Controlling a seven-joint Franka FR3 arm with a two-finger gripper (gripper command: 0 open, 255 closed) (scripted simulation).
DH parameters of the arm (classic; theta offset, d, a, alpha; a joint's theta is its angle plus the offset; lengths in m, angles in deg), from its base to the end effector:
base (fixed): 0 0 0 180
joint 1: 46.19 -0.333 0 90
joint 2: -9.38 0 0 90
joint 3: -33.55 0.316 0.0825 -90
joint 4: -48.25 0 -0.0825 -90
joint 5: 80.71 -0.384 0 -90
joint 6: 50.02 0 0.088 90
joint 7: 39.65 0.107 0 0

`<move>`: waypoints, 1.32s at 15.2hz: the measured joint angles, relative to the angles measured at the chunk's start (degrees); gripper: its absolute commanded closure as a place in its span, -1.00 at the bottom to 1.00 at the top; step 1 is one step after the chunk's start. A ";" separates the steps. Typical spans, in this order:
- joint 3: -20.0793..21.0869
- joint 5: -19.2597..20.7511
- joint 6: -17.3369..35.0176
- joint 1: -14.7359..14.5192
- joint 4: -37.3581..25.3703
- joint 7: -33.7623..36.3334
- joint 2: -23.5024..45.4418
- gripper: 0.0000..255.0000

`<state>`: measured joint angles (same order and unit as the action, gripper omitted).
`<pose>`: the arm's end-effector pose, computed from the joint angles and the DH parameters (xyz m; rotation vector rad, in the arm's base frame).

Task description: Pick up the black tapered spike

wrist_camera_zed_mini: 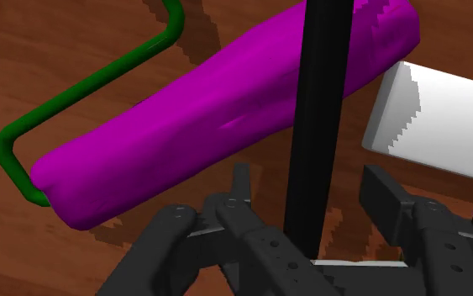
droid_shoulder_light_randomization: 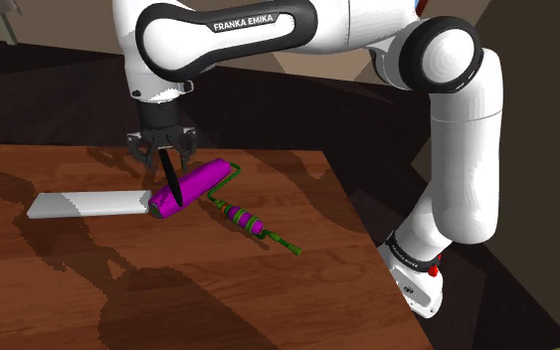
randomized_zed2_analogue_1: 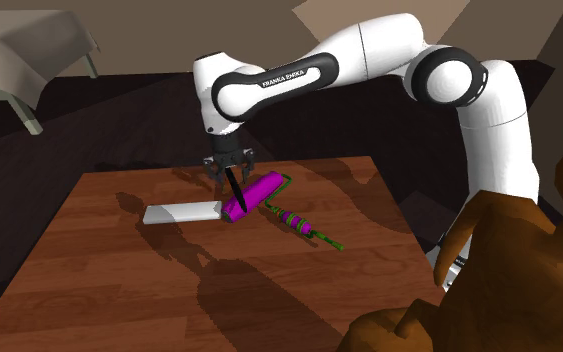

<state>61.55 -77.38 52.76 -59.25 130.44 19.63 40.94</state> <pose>0.5554 0.3999 0.3921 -3.0469 0.5347 0.3621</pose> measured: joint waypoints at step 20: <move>0.36 -0.37 -6.87 -0.40 -6.21 0.43 -0.87 1.00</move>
<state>61.91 -77.75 45.89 -59.66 124.23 20.06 40.07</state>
